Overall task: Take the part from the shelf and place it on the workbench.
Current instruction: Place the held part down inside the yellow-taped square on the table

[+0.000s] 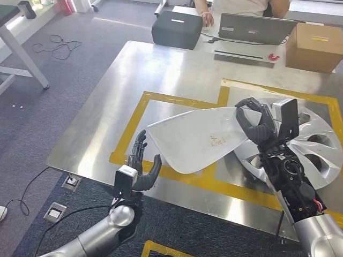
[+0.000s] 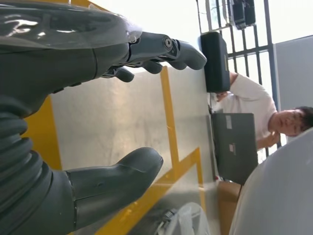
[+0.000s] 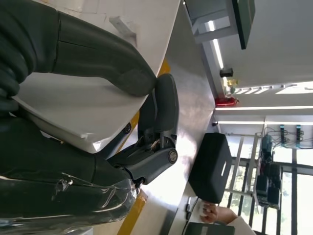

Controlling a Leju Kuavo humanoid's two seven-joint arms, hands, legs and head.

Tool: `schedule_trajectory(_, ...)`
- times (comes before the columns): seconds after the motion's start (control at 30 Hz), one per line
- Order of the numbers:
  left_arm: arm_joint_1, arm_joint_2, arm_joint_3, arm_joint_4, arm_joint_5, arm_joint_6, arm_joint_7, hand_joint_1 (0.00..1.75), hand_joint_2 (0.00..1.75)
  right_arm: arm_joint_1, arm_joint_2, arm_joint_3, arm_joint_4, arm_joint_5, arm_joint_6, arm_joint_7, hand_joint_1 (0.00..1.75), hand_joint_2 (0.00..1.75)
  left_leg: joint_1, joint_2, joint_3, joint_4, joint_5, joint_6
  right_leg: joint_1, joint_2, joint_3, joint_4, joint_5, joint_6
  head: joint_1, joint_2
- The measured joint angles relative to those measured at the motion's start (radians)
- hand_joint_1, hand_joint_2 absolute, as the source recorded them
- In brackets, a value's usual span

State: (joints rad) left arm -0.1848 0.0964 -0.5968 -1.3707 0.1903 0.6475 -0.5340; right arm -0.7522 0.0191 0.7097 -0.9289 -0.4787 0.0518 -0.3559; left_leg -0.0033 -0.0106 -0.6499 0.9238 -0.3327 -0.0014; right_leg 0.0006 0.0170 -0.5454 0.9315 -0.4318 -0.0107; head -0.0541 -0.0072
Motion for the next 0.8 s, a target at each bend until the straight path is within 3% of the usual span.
schedule_trajectory(0.17,0.032,0.025,0.004,-0.025,-0.003,0.006,0.004,0.00,1.75,0.003,-0.010,-0.002,0.000,0.000,-0.003,0.000,1.75,1.75,-0.002,-0.003,0.000,0.000,-0.005,0.008,-0.001,-0.003,0.005,-0.010,-0.002,0.008,0.001,0.000)
schedule_trajectory(0.4,0.050,0.044,0.014,-0.041,-0.010,0.023,0.029,0.00,1.75,0.007,-0.015,-0.002,0.000,0.000,-0.004,0.004,1.75,1.75,-0.003,-0.002,0.001,0.001,-0.006,0.010,-0.002,-0.003,0.007,-0.012,-0.002,0.018,0.001,0.000)
schedule_trajectory(0.63,0.090,0.067,0.041,-0.070,-0.052,0.049,0.048,0.00,1.75,0.008,-0.025,-0.010,0.000,0.000,-0.007,0.006,1.75,1.75,0.000,-0.001,0.005,0.001,-0.006,0.009,-0.001,-0.003,0.011,-0.012,-0.002,0.018,0.001,0.000)
schedule_trajectory(0.8,0.137,0.070,0.093,-0.150,-0.213,0.052,0.110,0.00,1.75,0.010,-0.032,-0.014,0.002,-0.001,-0.012,0.012,1.75,1.75,0.001,0.000,0.008,0.000,-0.006,0.009,-0.001,-0.002,0.012,-0.011,-0.002,0.017,0.000,0.000)
